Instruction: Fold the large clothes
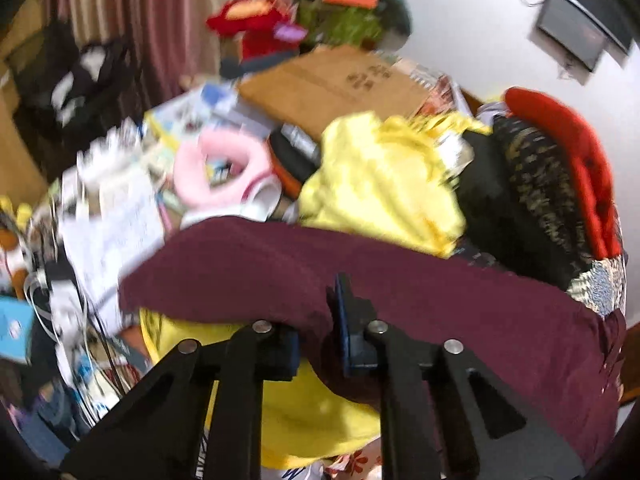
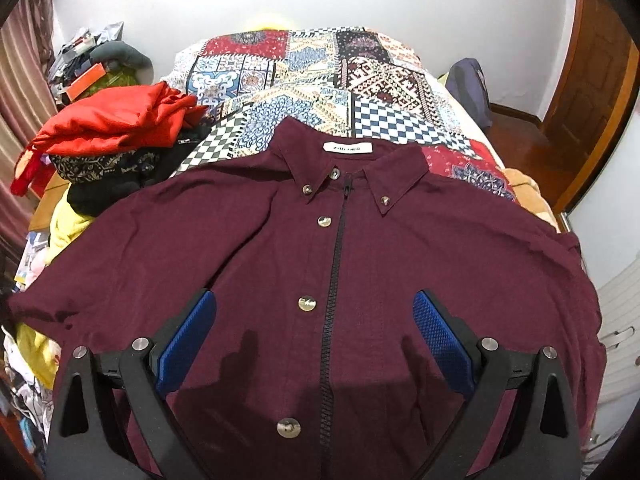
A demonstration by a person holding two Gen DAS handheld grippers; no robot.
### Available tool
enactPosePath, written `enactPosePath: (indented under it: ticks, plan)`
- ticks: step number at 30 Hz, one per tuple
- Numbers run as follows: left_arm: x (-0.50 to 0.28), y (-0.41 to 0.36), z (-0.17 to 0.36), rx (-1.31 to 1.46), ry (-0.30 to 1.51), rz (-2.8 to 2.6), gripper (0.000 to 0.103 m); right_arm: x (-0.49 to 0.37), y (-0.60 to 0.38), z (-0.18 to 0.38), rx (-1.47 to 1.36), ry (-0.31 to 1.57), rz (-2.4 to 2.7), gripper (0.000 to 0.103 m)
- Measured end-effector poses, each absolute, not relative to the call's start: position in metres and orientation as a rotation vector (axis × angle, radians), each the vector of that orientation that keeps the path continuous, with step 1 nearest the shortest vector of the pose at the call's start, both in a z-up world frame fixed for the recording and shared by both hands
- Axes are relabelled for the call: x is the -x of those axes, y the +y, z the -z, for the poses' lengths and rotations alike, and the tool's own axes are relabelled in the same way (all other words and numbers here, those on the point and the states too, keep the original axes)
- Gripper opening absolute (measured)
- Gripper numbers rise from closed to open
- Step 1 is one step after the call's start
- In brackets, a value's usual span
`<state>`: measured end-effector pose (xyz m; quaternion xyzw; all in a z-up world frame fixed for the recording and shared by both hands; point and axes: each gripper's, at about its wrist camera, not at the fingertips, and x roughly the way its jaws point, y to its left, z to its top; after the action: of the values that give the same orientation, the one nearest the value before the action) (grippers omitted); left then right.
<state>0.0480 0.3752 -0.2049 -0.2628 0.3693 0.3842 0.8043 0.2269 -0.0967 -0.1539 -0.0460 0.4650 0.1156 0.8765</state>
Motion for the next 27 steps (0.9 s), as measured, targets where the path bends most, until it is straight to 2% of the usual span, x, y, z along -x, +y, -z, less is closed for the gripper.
enactPosePath:
  ticks: [10, 17, 22, 27]
  plan:
    - [-0.096, 0.321, 0.108, 0.416, 0.587, -0.618, 0.007, -0.22, -0.115, 0.136, 0.062, 0.91, -0.245, 0.098]
    - [-0.142, 0.235, 0.052, 0.296, 0.473, -0.373, 0.006, -0.217, -0.131, 0.127, 0.025, 0.872, -0.236, 0.098]
    - [-0.181, 0.165, 0.039, 0.249, 0.483, -0.158, 0.006, -0.215, -0.145, 0.124, -0.002, 0.852, -0.229, 0.098]
    - [-0.211, 0.094, 0.058, 0.183, 0.568, -0.01, 0.005, -0.213, -0.163, 0.123, -0.033, 0.846, -0.205, 0.098]
